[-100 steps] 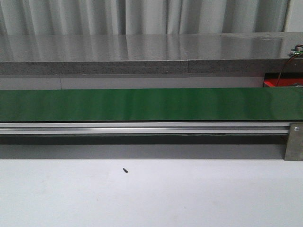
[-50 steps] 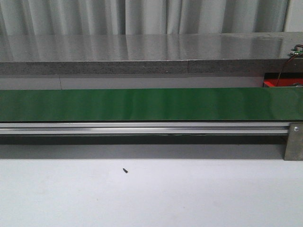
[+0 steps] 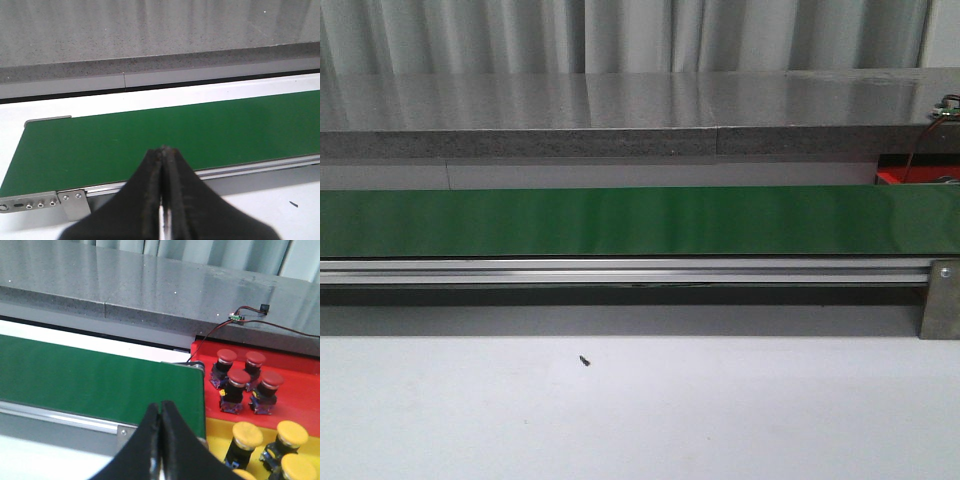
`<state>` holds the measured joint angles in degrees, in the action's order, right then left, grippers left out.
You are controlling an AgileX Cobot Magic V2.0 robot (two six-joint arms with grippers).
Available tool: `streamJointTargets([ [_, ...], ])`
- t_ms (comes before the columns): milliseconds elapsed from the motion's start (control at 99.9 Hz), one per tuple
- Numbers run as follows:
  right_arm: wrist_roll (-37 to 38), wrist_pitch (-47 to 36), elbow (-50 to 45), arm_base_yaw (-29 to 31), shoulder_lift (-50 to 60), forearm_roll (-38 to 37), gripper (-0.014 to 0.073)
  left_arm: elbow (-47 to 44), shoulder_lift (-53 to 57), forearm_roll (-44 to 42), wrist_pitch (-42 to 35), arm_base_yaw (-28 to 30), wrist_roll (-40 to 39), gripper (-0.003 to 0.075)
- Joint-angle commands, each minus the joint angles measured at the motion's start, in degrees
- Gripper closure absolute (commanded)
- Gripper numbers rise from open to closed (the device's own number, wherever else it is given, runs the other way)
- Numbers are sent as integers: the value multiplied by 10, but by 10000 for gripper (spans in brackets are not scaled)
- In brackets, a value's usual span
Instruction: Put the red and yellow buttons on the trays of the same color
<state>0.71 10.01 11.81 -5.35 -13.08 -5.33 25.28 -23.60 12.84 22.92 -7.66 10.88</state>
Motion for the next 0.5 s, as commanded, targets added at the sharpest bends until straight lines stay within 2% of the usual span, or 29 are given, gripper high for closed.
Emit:
streamJointTargets([
  [0, 2, -56, -24, 2, 34, -11, 690, 15, -3, 8, -43, -6, 1, 740],
  [230, 3, -56, -98, 2, 148, -8, 690, 15, -3, 8, -43, -6, 1, 740],
  [490, 5, -65, -124, 41, 147, 11, 690, 15, -3, 8, -43, -6, 1, 740],
])
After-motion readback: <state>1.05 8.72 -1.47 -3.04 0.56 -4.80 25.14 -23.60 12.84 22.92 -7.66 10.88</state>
